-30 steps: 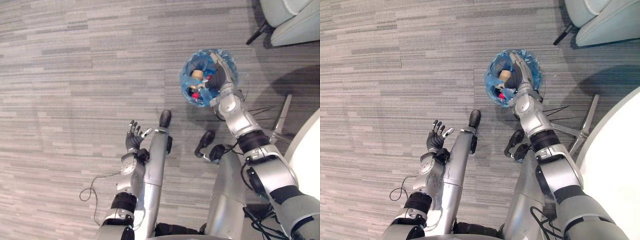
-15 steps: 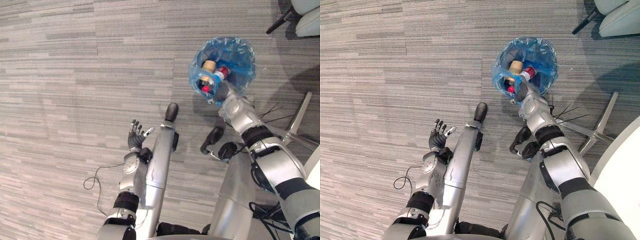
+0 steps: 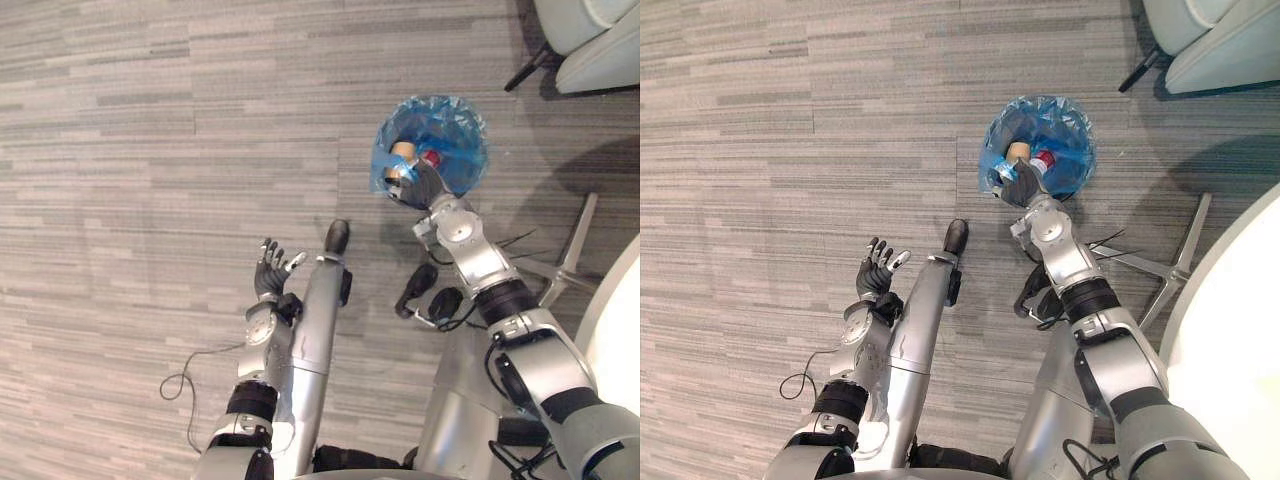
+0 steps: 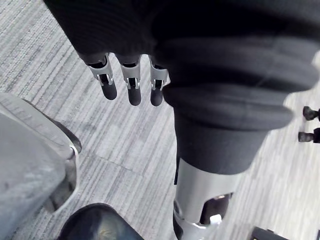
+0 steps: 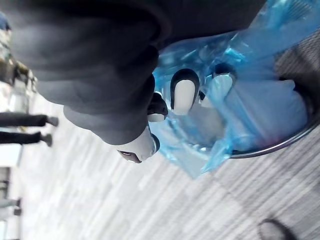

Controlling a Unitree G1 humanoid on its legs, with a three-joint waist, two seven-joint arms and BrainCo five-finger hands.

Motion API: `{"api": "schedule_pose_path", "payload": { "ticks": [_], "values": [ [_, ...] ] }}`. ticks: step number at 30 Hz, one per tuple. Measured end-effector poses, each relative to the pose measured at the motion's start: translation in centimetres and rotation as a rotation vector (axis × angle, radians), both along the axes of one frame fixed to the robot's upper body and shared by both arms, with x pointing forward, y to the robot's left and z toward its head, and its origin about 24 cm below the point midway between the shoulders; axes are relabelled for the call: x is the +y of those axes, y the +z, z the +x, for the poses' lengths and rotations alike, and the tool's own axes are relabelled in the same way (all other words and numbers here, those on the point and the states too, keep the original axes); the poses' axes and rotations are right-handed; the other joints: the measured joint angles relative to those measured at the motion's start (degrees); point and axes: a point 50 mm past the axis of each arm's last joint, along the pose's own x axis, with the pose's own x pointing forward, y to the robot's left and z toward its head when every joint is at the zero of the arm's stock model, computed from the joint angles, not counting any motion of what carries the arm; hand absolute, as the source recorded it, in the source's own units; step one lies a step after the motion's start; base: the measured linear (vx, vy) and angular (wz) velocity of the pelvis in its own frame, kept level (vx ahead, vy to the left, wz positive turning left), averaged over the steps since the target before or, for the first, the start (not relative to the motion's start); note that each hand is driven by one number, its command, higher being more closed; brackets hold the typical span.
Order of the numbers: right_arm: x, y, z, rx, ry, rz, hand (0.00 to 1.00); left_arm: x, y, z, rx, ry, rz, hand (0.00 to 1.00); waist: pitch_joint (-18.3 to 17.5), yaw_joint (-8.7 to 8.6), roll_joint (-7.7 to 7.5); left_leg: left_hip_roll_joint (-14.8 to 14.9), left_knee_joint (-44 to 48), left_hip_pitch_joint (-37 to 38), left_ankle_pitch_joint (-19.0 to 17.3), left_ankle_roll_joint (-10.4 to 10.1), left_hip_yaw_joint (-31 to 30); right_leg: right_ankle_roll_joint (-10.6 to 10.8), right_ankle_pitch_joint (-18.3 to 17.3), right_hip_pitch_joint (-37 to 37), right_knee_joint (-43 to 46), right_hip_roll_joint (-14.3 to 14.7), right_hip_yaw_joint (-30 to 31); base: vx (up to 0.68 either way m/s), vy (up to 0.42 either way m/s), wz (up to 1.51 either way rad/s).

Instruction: Gather rubbish on tea table into small bin, then transfer packed bag to large trash can.

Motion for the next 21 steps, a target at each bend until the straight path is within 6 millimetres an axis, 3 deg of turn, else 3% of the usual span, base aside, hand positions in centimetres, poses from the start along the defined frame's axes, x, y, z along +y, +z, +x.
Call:
{"api": "schedule_pose_path", "payload": {
  "ticks": [2,4,13,16,17,19,21],
  "values": [
    [1.1,-0.3,-0.6,0.007,0.048,0.068,1.00,0.4,-0.3,-0.3,0.012,0.004,0.009,0.00,0.0,-0.81,-0.63,0.1,-2.3,3.5,0.4,-0.1,0.1,-0.2,0.4,3.4,-2.0,0.1,-0.4,0.03,0.006,0.01],
    [2.0,-2.0,-1.4,0.068,0.089,0.138,1.00,1.0,-1.1,-1.1,0.032,-0.022,0.051,0.00,-0.1,-0.89,-2.12,0.8,-6.9,10.1,1.4,-0.1,0.2,-0.4,1.6,9.6,-6.5,1.1,-0.9,0.09,-0.023,-0.10],
    [3.6,-4.9,-3.2,0.158,0.217,0.208,1.00,2.6,-4.6,-4.8,0.164,-0.152,0.229,0.00,-0.5,-1.32,-3.61,2.1,-29.5,31.5,8.2,-0.3,-1.1,1.4,6.3,29.0,-24.9,3.9,-3.8,0.11,-0.017,0.03],
    [4.6,-6.4,-4.4,0.206,0.269,0.216,1.00,3.4,-5.9,-7.0,0.215,-0.172,0.258,0.00,-0.9,-1.85,-4.27,3.1,-34.6,38.9,9.6,0.4,-0.7,1.3,8.5,36.5,-31.4,5.7,-4.0,0.18,-0.001,-0.12],
    [4.8,-6.6,-4.8,0.213,0.285,0.222,1.00,3.6,-6.2,-7.5,0.228,-0.178,0.264,0.00,-1.5,-2.12,-4.66,3.3,-35.3,39.9,9.6,0.4,-0.6,1.5,8.7,37.6,-32.6,6.0,-4.1,0.17,0.006,-0.15],
    [5.8,-7.2,-6.0,0.231,0.341,0.245,1.00,4.2,-7.0,-9.3,0.274,-0.186,0.285,0.00,-5.8,-2.52,-6.97,4.0,-37.6,42.3,9.6,0.4,0.3,1.8,9.7,40.3,-36.8,7.4,-3.6,0.18,0.010,-0.21],
    [6.0,-7.2,-6.6,0.230,0.368,0.275,1.00,3.8,-6.8,-9.6,0.256,-0.211,0.290,0.00,-7.5,-2.45,-7.95,4.5,-39.2,45.4,9.5,0.4,0.6,2.0,10.7,43.8,-40.0,8.3,-3.1,0.17,0.013,-0.23]
  ]
}}
